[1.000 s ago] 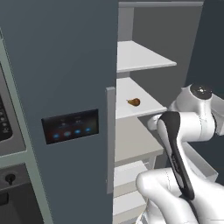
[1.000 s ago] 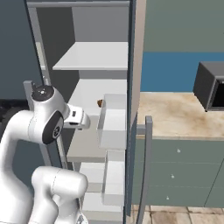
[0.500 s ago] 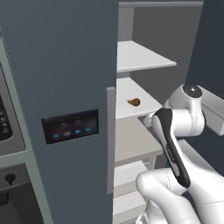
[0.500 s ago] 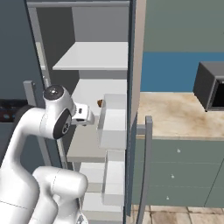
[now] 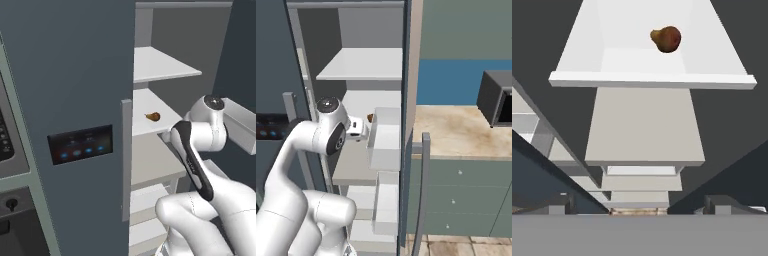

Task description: Pick the orange and pear from the fridge and place them inside the tupperware on the counter.

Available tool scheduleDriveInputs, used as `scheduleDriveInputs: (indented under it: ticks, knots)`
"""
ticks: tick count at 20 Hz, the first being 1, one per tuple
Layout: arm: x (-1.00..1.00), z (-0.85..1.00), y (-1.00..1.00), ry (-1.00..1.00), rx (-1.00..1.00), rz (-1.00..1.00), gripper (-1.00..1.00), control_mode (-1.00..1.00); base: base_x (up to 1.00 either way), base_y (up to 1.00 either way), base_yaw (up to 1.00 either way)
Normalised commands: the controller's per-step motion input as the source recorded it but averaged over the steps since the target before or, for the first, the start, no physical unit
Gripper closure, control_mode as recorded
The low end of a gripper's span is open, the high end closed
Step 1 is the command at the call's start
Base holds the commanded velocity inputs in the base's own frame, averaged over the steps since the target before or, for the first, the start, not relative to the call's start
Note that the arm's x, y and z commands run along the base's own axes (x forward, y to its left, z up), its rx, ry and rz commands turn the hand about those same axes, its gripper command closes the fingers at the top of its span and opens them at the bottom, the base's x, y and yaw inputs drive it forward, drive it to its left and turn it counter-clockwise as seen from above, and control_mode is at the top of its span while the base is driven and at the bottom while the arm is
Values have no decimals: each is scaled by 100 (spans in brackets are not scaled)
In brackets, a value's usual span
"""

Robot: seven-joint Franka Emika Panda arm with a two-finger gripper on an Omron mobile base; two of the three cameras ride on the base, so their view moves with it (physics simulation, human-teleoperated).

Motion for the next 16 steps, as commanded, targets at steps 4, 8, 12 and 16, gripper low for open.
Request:
scheduleDriveInputs:
  ticks: [4, 8, 12, 16]
  knots:
    - [42, -12, -1, 0, 0, 0, -100, -100, 0, 0, 0]
    - [47, -7, 0, 0, 0, 1, -100, -100, 0, 0, 0]
    - [47, 0, 0, 0, 0, 1, -100, -100, 0, 0, 0]
    - [52, 0, 0, 0, 0, 1, -100, -100, 0, 0, 0]
